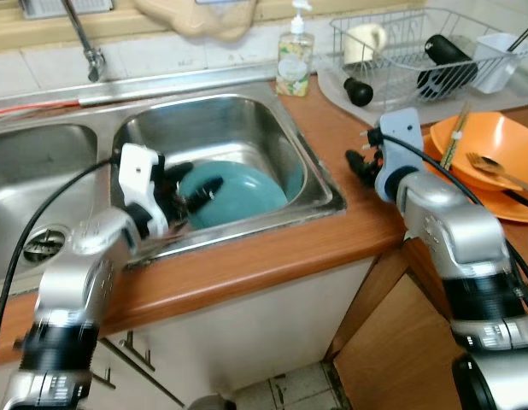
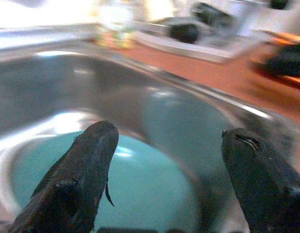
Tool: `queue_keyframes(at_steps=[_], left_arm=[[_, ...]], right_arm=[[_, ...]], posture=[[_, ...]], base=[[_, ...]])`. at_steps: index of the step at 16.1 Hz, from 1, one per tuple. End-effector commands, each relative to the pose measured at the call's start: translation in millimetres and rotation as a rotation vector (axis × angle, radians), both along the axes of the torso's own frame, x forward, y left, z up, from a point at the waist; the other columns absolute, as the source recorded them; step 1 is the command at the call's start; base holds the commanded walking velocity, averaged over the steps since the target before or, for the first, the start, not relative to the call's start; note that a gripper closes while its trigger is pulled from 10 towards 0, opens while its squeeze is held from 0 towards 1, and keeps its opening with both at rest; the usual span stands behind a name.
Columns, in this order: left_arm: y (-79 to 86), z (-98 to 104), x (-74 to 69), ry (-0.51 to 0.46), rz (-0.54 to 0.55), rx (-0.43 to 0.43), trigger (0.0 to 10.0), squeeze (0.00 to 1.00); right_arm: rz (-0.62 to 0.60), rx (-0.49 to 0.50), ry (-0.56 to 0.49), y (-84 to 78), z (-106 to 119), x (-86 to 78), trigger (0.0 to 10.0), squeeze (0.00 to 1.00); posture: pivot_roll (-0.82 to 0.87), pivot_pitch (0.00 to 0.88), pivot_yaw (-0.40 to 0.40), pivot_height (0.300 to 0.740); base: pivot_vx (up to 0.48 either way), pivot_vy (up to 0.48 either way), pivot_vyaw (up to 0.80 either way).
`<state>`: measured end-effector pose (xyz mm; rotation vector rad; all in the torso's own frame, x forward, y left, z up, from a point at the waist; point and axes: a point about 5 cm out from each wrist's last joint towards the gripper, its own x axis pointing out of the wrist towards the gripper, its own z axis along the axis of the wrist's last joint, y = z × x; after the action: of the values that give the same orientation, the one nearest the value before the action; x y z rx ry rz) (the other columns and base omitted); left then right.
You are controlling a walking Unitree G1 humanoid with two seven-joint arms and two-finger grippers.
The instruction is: Kitchen organization
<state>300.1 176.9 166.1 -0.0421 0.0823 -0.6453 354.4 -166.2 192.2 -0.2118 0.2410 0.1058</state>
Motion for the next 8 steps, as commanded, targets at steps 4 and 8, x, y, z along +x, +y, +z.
queue_keyframes(at_steps=[4, 8], left_arm=[[-10.0, 0.8, -16.4, 0.006, -0.118, 0.028, 10.0, 0.00], [-11.0, -1.2, -23.5, 0.023, -0.147, 0.047, 10.0, 0.00]], right_arm=[[-0.108, -0.036, 0.003, -21.2, -7.9, 15.6, 10.0, 0.00], [-0.159, -0.052, 0.031, -36.3, -15.4, 23.9, 10.0, 0.00]], posture=[[-0.06, 0.000, 0.037, 0.740], [-0.06, 0.000, 0.033, 0.740]], base=[[0.000, 0.000, 0.00], [0.000, 0.000, 0.00]])
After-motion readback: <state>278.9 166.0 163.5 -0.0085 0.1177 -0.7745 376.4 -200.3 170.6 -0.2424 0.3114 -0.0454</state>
